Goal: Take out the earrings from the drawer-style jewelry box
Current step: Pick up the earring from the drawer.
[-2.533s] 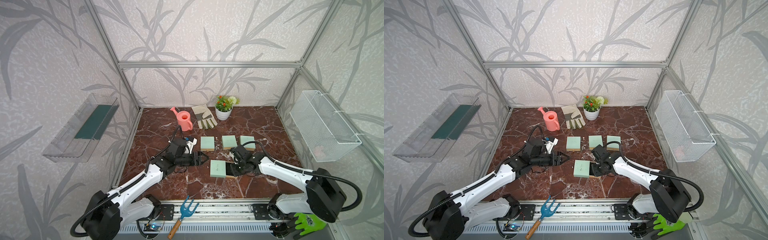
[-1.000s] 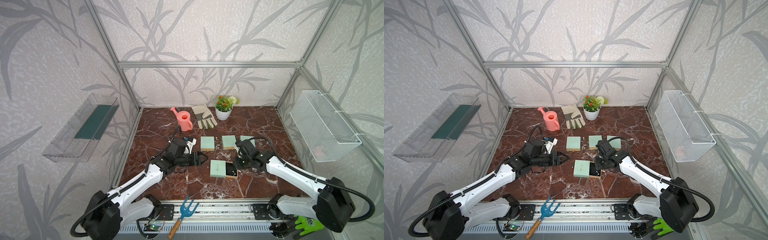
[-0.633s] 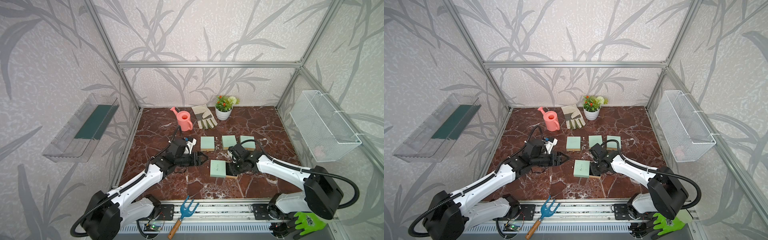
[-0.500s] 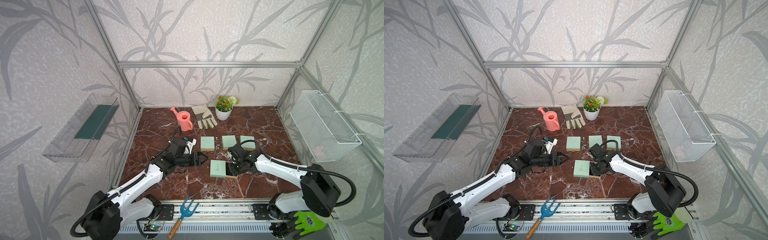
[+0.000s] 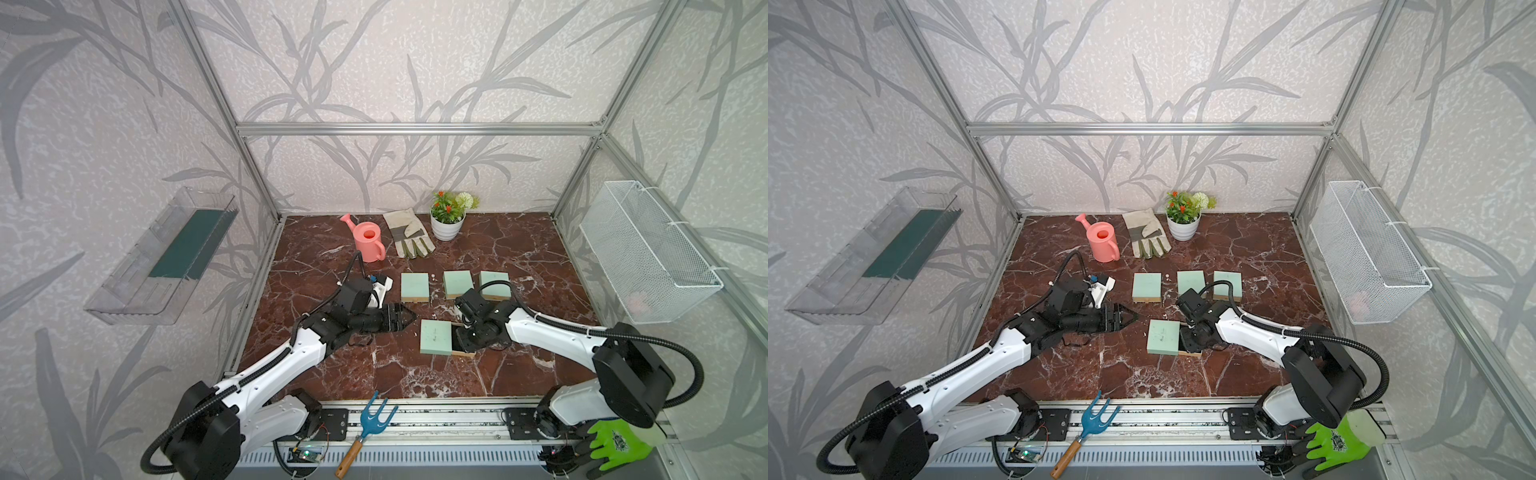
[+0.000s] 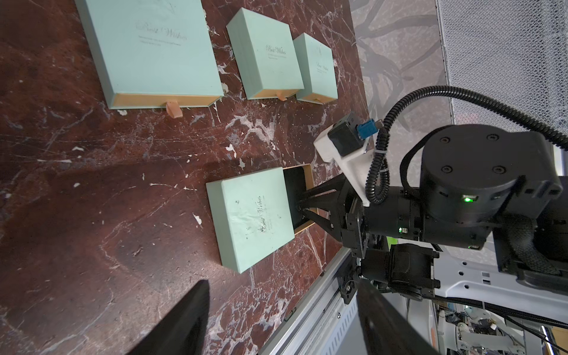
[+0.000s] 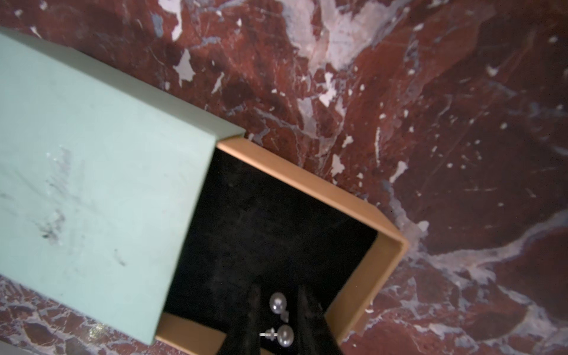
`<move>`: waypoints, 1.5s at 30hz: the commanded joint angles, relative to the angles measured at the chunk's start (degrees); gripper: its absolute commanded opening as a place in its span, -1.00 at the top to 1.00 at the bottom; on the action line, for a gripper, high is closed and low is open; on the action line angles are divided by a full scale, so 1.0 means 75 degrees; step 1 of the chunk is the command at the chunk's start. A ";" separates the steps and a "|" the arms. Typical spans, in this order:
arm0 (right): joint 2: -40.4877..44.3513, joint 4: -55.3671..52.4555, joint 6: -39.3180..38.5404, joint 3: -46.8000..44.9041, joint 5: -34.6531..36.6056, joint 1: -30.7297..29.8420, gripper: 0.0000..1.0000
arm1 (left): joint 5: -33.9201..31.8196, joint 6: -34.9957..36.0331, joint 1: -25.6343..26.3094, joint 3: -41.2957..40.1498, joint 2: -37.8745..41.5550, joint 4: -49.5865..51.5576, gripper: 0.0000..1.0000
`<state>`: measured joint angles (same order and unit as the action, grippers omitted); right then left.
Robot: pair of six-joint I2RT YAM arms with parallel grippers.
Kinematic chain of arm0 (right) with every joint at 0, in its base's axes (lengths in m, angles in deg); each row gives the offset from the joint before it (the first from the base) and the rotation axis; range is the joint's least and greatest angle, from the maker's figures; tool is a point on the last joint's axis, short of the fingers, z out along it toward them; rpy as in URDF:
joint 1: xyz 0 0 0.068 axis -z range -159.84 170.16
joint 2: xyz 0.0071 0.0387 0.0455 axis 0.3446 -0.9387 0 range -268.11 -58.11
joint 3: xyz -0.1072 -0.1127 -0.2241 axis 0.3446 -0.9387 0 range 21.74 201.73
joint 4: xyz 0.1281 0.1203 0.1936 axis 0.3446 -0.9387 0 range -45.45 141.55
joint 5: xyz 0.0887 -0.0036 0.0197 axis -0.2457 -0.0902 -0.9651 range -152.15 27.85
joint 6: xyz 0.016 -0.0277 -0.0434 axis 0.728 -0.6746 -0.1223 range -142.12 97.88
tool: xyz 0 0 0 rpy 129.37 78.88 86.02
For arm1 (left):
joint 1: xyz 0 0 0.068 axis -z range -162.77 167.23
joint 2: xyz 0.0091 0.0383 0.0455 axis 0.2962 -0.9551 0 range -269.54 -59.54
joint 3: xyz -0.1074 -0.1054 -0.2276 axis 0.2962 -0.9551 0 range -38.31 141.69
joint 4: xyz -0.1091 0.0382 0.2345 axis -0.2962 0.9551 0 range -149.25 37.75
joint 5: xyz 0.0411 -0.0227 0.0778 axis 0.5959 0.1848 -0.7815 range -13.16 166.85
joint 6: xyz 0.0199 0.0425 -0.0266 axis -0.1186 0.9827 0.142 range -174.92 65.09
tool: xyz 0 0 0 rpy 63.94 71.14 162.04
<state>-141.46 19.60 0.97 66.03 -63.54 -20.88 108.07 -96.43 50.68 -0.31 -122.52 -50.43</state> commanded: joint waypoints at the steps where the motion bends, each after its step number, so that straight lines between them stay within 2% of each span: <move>1: -0.0082 -0.0101 0.0026 0.0003 0.0148 -0.0048 0.58 | -0.0132 0.0145 -0.0019 -0.0030 0.0060 0.0076 -0.50; 10: -0.0100 -0.0164 0.0062 0.0083 0.0232 -0.0095 0.69 | -0.0124 0.0147 -0.0021 -0.0004 0.0127 0.0091 -0.50; 25: 0.1279 -0.0740 0.0477 0.0633 0.0699 -0.0051 0.84 | -0.0108 0.0174 -0.0020 -0.0066 0.0166 0.0067 -0.50; 28: 0.1342 -0.0867 0.0553 0.0714 0.0904 0.0313 0.84 | -0.0108 0.0168 -0.0028 -0.0092 0.0223 0.0071 -0.50; 36: 0.0966 -0.0570 0.0583 0.0608 0.0637 0.2086 0.87 | 0.0006 0.0192 -0.0016 -0.0098 0.0257 0.0073 -0.50; 42: -0.0052 -0.0539 0.0452 0.0918 0.0632 0.2364 0.86 | 0.0005 0.0272 -0.0021 -0.0066 0.0294 0.0126 -0.56; 45: -0.0462 -0.0395 0.0555 0.0893 0.0595 0.2429 0.88 | 0.0069 0.0297 -0.0014 -0.0080 0.0355 0.0125 -0.72</move>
<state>-143.34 16.35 4.84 71.38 -58.82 -3.26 108.09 -95.43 50.68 -0.46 -121.23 -49.92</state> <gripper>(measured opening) 0.085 0.849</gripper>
